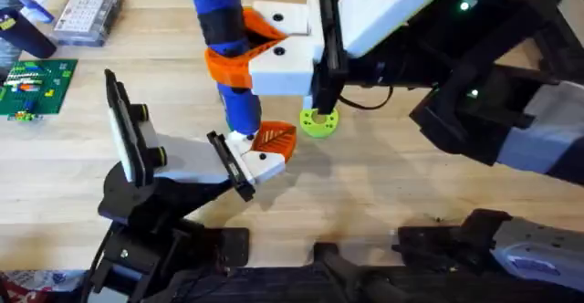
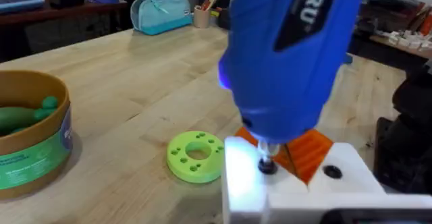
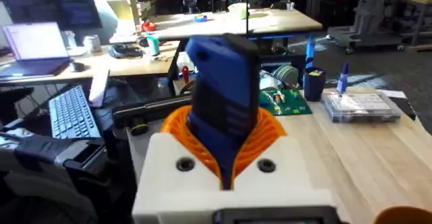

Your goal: Pick up the gripper from the table and insert it into the empty holder that is missing its gripper. Then pick up a screw, insert it into the mounting hole, and use the screwdriver to tighten it. Finally, clean up the table by picking up the vegetable and placing it into the bucket.

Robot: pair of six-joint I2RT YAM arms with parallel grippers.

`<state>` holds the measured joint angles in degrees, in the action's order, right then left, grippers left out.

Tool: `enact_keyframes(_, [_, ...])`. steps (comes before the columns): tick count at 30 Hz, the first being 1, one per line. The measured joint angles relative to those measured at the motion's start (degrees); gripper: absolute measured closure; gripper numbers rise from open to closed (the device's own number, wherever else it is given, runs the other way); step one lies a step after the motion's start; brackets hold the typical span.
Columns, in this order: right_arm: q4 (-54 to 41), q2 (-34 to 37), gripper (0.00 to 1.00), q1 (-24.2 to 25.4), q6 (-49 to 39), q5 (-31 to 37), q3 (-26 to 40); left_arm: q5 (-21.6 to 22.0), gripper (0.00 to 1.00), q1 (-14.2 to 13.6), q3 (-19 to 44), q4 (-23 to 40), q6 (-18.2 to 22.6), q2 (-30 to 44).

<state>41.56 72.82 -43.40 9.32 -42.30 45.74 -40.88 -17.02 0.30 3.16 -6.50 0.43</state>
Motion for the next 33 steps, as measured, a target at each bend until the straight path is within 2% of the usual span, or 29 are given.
enact_keyframes(18, [0.2,0.0,0.963,-0.2,-0.2,0.0,0.0,0.0,0.988,0.0,0.0,0.0,-0.2,0.0])
enact_keyframes(25, [7.4,0.3,0.962,-0.1,1.9,-0.1,-0.1,0.0,0.988,0.0,0.0,0.0,-0.2,0.0])
enact_keyframes(33, [9.0,-0.8,0.963,1.6,5.5,-0.2,-0.2,0.0,0.988,0.0,0.0,0.0,-0.2,0.0])
